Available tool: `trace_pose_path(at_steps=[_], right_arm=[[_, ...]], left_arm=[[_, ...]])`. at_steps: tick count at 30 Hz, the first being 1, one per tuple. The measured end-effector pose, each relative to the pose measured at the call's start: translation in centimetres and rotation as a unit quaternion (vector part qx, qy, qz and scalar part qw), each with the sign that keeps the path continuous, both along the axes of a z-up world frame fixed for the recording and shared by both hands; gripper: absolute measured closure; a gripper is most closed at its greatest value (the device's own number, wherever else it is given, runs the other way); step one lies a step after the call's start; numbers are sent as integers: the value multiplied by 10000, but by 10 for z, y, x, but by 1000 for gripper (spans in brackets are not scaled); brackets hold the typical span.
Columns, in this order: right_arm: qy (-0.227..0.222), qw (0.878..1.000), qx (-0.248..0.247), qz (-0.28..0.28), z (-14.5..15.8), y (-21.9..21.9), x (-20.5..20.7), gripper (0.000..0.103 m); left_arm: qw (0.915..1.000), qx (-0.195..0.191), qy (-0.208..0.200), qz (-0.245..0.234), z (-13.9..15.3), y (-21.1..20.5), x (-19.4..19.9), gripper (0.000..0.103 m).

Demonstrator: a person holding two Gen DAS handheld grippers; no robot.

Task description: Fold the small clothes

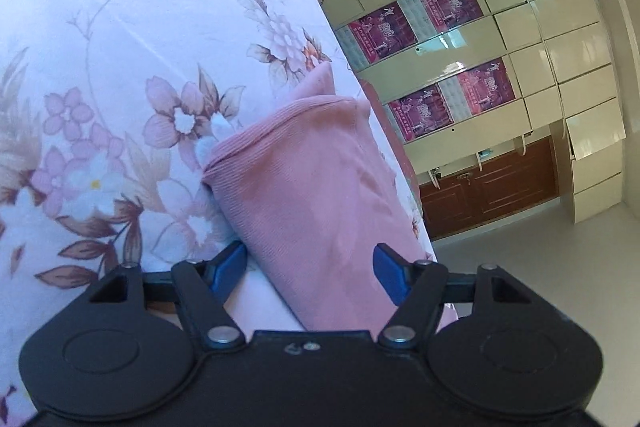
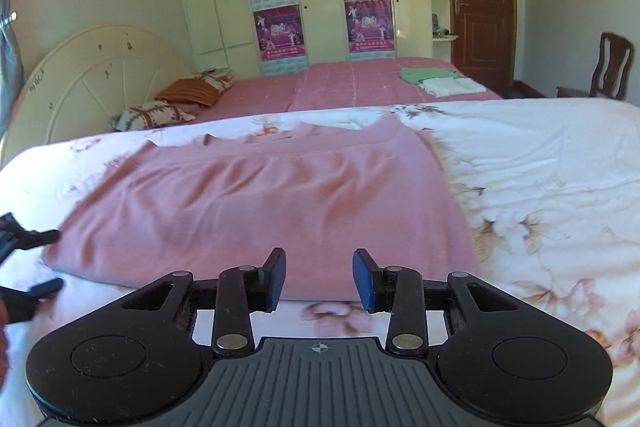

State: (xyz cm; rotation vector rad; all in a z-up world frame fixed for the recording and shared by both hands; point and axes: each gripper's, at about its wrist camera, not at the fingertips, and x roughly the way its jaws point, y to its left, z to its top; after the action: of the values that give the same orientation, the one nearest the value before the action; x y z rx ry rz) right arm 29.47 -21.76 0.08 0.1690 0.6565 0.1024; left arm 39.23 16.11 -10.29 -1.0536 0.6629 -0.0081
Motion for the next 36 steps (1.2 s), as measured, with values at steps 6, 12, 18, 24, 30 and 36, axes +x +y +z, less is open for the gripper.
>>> trace_pose_path(at_steps=[6, 12, 18, 24, 30, 36], right_arm=[[179, 9993, 329, -86, 4, 17, 40, 88], [396, 9985, 286, 261, -4, 55, 98, 98], [485, 9971, 197, 549, -18, 83, 124, 98], [596, 9953, 302, 696, -32, 86, 133, 97], [595, 9931, 406, 924, -36, 83, 141, 98], [560, 9904, 462, 1179, -37, 88, 151, 98]], left_arm=[[9955, -733, -147, 577, -35, 16, 18, 90], [9929, -899, -503, 588, -35, 17, 18, 84], [9948, -806, -331, 531, -24, 8, 4, 71], [9951, -531, -590, 589, -27, -16, -19, 71], [9867, -1065, -577, 1087, -39, 8, 13, 82], [9922, -722, -229, 990, -33, 11, 37, 95]])
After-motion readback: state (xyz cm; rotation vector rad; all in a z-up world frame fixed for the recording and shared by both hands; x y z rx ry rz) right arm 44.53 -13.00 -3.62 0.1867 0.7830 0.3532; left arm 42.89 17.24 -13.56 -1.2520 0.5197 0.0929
